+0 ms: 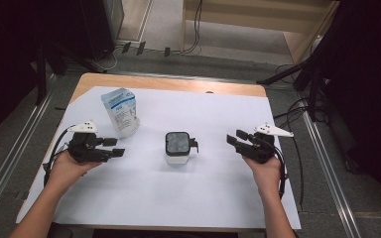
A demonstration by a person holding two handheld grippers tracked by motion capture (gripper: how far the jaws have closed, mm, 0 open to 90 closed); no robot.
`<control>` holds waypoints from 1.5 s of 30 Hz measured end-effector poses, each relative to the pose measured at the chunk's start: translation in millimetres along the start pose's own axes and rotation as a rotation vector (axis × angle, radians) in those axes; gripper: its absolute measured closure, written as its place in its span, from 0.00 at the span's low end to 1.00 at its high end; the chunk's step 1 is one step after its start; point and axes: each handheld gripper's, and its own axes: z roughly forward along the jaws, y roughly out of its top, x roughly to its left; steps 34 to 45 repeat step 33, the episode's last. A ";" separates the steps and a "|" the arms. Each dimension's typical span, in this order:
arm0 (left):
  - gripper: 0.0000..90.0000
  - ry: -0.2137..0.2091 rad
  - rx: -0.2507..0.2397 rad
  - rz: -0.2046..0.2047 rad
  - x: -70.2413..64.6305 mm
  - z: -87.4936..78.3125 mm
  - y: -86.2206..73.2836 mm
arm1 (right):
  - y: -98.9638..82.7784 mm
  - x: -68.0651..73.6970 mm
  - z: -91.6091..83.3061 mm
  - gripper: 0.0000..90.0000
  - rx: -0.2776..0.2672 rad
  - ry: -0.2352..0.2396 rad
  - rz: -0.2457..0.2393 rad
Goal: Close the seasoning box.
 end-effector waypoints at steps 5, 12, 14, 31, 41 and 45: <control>0.46 -0.007 0.006 0.002 1.2 1.2 0.2 | -8.9 -9.0 -8.5 0.54 0.003 -0.029 0.012; 0.46 -0.004 0.006 0.006 1.6 2.9 -0.2 | -17.0 -14.2 -19.5 0.53 -0.007 -0.048 0.015; 0.46 -0.007 0.006 0.006 1.3 3.2 -0.2 | -19.3 -16.4 -21.3 0.52 -0.004 -0.055 0.009; 0.43 -0.030 -0.025 0.005 -0.3 2.0 1.0 | -24.2 -21.4 -16.9 0.49 0.014 -0.074 0.035; 0.42 -0.031 -0.022 0.008 -0.8 2.9 0.9 | -24.3 -21.4 -16.0 0.49 0.019 -0.074 0.038; 0.42 -0.031 -0.022 0.008 -0.8 2.9 0.9 | -24.3 -21.4 -16.0 0.49 0.019 -0.074 0.038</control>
